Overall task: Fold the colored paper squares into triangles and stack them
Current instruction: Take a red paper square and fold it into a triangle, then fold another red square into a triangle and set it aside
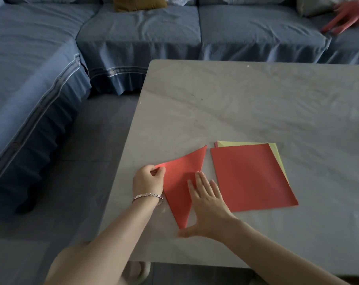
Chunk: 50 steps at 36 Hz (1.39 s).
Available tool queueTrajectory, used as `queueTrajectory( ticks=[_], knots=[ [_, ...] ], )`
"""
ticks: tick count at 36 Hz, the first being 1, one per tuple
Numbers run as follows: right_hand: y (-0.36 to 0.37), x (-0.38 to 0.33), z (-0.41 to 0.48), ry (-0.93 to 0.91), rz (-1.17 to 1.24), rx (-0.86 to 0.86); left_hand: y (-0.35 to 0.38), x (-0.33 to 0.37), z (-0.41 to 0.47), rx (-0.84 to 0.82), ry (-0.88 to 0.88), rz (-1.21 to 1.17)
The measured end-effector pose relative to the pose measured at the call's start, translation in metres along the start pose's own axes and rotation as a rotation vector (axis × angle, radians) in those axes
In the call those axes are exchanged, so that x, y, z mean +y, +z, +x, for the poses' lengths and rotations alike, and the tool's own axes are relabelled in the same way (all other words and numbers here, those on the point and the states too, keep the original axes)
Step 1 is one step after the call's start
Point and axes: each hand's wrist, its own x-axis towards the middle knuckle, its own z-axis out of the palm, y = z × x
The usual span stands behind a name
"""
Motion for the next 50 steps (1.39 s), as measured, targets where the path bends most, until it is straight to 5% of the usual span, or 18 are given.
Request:
queueTrajectory(
  ticks=[9,17,21,23,28,31,50],
  knots=[
    [0.006,0.023,-0.009,-0.140,0.335,0.202,-0.005,0.001,-0.023,-0.086,-0.121,-0.165],
    [-0.004,0.093,-0.029,0.143,0.405,0.602,-0.016,0.046,0.051,0.053,0.061,-0.021],
    [-0.015,0.122,-0.042,0.212,0.385,0.492,-0.009,0.062,0.063,0.055,0.118,0.251],
    [-0.016,0.130,-0.048,0.186,0.350,0.413,0.002,0.065,0.050,0.058,0.295,0.343],
    [-0.010,0.137,-0.053,0.072,0.087,0.211,0.034,0.069,-0.019,-0.450,0.754,0.474],
    [-0.015,0.137,-0.050,0.046,-0.039,0.219,0.055,0.065,-0.053,-0.588,0.877,0.666],
    [-0.030,0.142,-0.050,-0.043,0.001,0.048,0.050,0.082,-0.057,-0.733,0.779,0.671]
  ],
)
